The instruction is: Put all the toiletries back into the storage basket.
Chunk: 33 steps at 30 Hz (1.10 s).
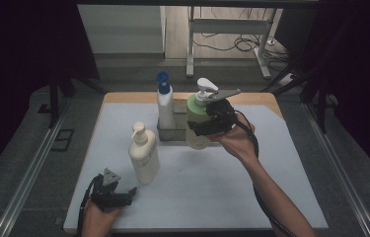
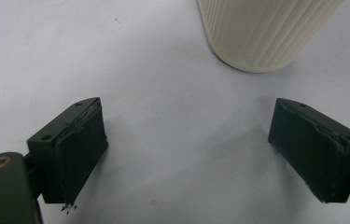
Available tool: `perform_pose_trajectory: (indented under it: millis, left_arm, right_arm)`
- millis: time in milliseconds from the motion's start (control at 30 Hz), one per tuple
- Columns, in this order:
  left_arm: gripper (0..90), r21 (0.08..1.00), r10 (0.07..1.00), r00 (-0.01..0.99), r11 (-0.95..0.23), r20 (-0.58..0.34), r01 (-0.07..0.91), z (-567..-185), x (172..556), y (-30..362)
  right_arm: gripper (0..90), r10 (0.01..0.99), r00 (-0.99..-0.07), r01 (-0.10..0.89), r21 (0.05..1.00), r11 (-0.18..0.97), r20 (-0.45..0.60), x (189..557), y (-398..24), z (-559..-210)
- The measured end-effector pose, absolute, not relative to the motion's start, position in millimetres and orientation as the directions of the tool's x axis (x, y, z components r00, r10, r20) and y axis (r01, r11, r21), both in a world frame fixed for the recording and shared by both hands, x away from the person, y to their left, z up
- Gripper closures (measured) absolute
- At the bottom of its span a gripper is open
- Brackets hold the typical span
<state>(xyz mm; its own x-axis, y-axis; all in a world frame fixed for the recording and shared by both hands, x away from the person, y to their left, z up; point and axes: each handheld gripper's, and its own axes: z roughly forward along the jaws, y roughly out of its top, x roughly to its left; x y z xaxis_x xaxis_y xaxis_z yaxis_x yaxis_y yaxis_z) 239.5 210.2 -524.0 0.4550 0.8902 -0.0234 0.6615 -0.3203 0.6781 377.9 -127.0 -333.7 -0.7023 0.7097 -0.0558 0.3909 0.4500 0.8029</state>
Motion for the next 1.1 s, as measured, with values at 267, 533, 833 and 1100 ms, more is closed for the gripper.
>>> perform_pose_trajectory:
  millis: [267, 533, 833, 1100]
  left_arm:
    - [10.7, 0.678, 0.89, 0.455, -0.32, -0.023, 0.661, -524.0, 239.6, 210.3]
    - [10.7, 0.678, 0.89, 0.455, -0.32, -0.023, 0.661, -524.0, 239.6, 210.3]
    - [10.7, 0.678, 0.89, 0.456, -0.321, -0.024, 0.661, -524.0, 239.6, 210.3]
    - [10.7, 0.678, 0.89, 0.455, -0.32, -0.023, 0.661, -524.0, 239.6, 210.3]
  right_arm:
    - [12.0, 0.727, -0.685, 0.405, 0.8, 0.442, -0.055, 392.9, -123.1, -332.8]
    - [12.0, 0.744, -0.666, 0.425, 0.797, 0.428, -0.044, 407.3, -120.6, -333.7]
    - [12.0, 0.768, -0.639, 0.44, 0.801, 0.405, -0.036, 421.6, -119.2, -333.3]
    - [12.0, 0.786, -0.618, 0.448, 0.807, 0.384, -0.03, 433.0, -116.5, -333.2]
